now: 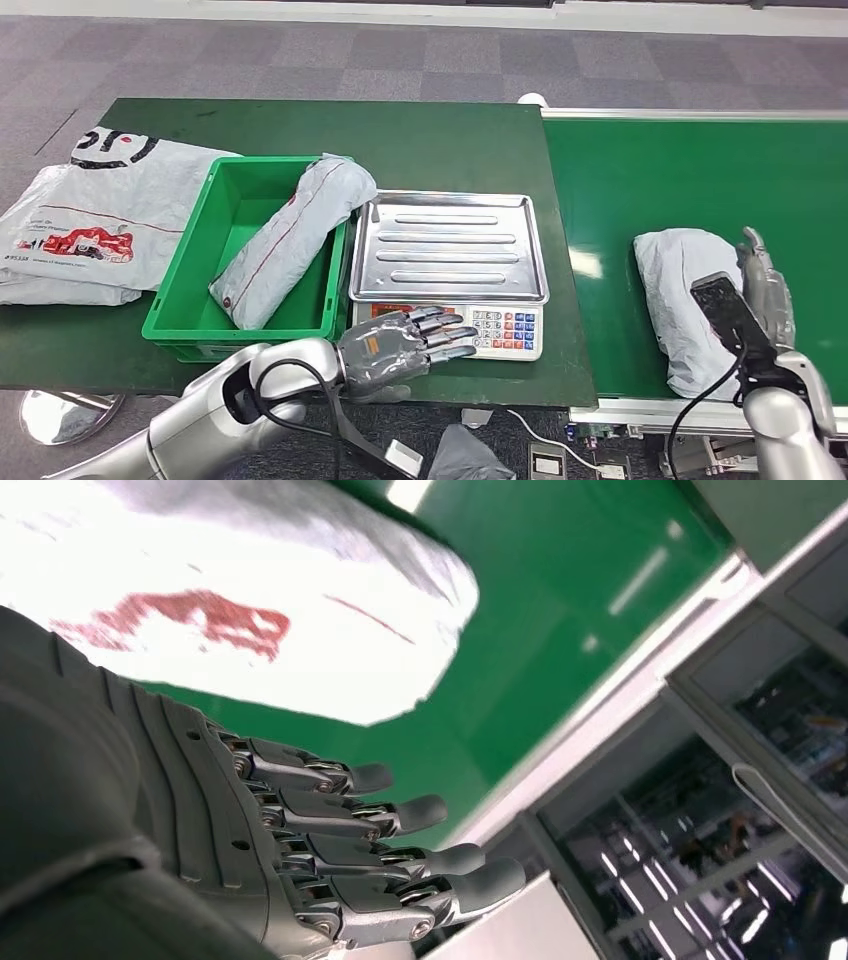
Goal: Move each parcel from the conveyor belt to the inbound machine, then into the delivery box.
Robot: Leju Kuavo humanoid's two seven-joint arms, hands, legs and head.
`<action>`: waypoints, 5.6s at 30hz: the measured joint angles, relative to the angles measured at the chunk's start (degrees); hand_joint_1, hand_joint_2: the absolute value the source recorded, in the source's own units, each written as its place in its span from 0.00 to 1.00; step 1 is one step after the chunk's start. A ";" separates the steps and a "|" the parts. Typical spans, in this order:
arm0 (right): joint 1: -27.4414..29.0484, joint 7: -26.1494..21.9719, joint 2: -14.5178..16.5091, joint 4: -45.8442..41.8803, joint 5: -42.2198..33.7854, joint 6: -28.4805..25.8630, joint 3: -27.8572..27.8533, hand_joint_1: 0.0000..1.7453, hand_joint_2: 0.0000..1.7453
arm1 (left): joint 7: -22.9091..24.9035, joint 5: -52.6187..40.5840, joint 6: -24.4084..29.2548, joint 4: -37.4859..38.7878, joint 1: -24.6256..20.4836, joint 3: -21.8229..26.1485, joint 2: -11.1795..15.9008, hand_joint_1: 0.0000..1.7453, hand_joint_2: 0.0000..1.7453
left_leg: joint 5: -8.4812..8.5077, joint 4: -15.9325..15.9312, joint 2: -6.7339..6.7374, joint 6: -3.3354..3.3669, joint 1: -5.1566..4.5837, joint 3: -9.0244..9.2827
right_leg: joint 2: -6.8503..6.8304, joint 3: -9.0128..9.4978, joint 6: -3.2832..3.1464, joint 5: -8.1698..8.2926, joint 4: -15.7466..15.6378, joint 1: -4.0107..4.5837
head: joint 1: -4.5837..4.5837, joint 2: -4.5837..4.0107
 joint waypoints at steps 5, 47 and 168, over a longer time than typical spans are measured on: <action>-3.30 0.79 0.87 1.66 1.74 -0.14 0.13 0.00 0.00 | 0.23 -1.97 0.94 3.11 -2.81 -5.12 -1.39 0.75 1.00 | 0.05 0.01 -0.05 0.05 0.01 0.02 | -0.07 0.03 0.01 0.01 0.00 0.01 | 0.00 0.00; -13.43 13.88 2.58 34.01 21.24 -2.92 11.47 0.00 1.00 | -5.99 60.82 9.64 38.91 -7.68 26.27 -24.18 0.00 1.00 | 0.10 0.01 -0.18 0.08 0.01 -0.02 | -0.19 0.09 0.04 0.06 0.02 0.01 | 0.00 0.00; -36.16 -2.95 18.96 34.19 -4.32 12.47 41.29 0.00 1.00 | -8.32 63.73 20.82 37.10 -8.49 28.54 -22.36 0.00 1.00 | 0.32 0.01 -0.22 -0.03 0.10 -0.02 | -0.17 0.05 0.01 0.15 0.05 0.09 | 0.00 0.00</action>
